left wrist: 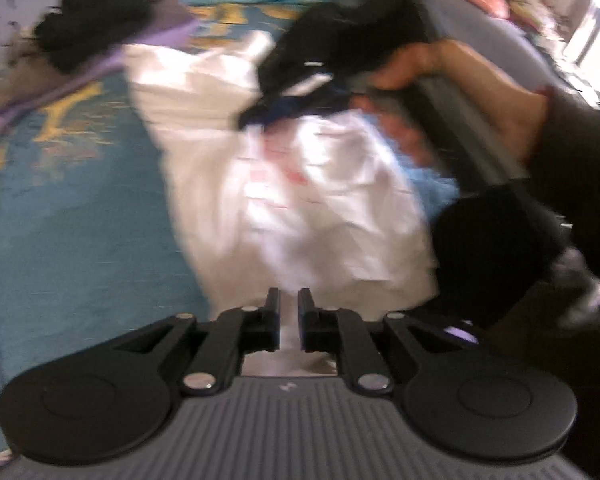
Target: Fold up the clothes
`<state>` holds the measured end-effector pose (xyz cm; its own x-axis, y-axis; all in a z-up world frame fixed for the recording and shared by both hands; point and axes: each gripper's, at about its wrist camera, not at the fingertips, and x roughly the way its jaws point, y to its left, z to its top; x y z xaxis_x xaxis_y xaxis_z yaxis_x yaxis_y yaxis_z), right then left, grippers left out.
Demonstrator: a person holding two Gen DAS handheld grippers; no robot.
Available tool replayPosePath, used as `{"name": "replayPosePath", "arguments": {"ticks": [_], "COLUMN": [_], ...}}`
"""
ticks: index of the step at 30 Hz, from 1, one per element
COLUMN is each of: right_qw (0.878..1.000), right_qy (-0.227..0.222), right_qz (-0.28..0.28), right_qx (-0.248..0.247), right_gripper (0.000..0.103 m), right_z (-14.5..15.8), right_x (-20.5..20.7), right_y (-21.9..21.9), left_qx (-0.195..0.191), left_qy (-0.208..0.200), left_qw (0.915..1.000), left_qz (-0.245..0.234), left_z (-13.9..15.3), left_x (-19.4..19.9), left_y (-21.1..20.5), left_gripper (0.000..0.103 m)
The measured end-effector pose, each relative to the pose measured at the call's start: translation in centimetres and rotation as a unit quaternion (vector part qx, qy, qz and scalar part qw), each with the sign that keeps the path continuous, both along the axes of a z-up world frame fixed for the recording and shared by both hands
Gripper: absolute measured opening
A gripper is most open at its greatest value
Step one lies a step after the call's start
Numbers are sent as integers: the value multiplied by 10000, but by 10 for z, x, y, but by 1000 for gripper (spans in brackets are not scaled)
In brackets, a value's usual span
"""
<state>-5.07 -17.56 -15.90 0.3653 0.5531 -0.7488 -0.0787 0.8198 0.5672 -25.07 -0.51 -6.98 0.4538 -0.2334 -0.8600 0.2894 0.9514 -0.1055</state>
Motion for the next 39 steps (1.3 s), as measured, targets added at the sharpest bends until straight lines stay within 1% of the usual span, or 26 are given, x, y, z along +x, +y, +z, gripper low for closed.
{"name": "replayPosePath", "arguments": {"ticks": [1, 3, 6, 8, 12, 15, 17, 18, 20, 22, 23, 24, 25, 26, 28, 30, 32, 34, 35, 37, 38, 39], "right_qw": [10000, 10000, 9999, 9998, 9997, 9996, 9995, 9993, 9988, 9980, 9976, 9969, 9961, 9951, 9904, 9835, 9774, 9748, 9729, 9668, 9635, 9603], "right_qy": [18, 15, -21, -89, -103, -154, -228, -267, -345, -369, -361, -313, -264, -213, 28, 239, 429, 551, 635, 857, 964, 978], "right_qz": [-22, -74, -153, -165, -205, -212, -229, -251, -297, -428, -500, -580, -660, -740, -901, -1047, -1137, -1136, -1160, -1271, -1328, -1436], "right_qx": [-20, -39, 28, 13, -80, -43, 26, 77, 178, 272, 329, 428, 525, 628, 1045, 1456, 1728, 1841, 1899, 2043, 2114, 2182], "right_gripper": [10, 10, 10, 10, 13, 15, 17, 18, 24, 35, 38, 43, 44, 45, 45, 46, 46, 47, 49, 58, 60, 62], "right_z": [0, -2, 1, 6, 9, 13, 18, 20, 25, 28, 28, 27, 25, 24, 16, 10, 5, 3, 0, -11, -16, -19], "right_x": [0, 0, -1, -2, 1, 0, -2, -4, -7, -8, -8, -5, -3, 0, 6, 10, 10, 5, 2, -4, -7, -5], "right_y": [-1, -2, -5, -6, -10, -15, -18, -20, -25, -33, -37, -43, -48, -54, -63, -70, -71, -68, -66, -63, -62, -60], "left_qx": [0, -21, -14, 8, -18, 143, 291, 311, 265, 16, -50, -83, -54, -6, 92, 133, 86, -55, -64, 114, 198, 239], "left_qy": [-10, -17, -65, -28, 530, 925, 1006, 979, 844, 598, 447, 294, 121, 18, -124, -137, -84, 25, 82, 178, 217, 249], "left_qw": [10000, 9999, 10000, 9999, 9982, 9925, 9899, 9900, 9915, 9936, 9946, 9953, 9965, 9974, 9987, 9993, 9997, 9999, 9998, 9996, 9994, 9991], "left_qz": [64, 145, -4, -119, -289, -785, -954, -964, -952, -956, -940, -914, -821, -714, -491, -321, -216, -148, -144, -183, -207, -233], "left_z": [0, -1, -2, -7, -35, -54, -61, -59, -50, -29, -19, -9, 1, 7, 13, 10, 2, -12, -19, -36, -43, -47], "left_x": [1, 4, 10, 16, 30, 24, 15, 13, 9, 3, 1, -1, -1, 1, 9, 21, 35, 48, 52, 57, 57, 57], "left_y": [6, 15, 12, 2, -20, -44, -54, -55, -53, -46, -40, -35, -28, -22, -10, -3, -2, -7, -11, -24, -28, -31], "left_gripper": [11, 11, 17, 17, 17, 17, 17, 17, 17, 18, 22, 31, 37, 37, 37, 37, 37, 37, 37, 37, 37, 37]}}
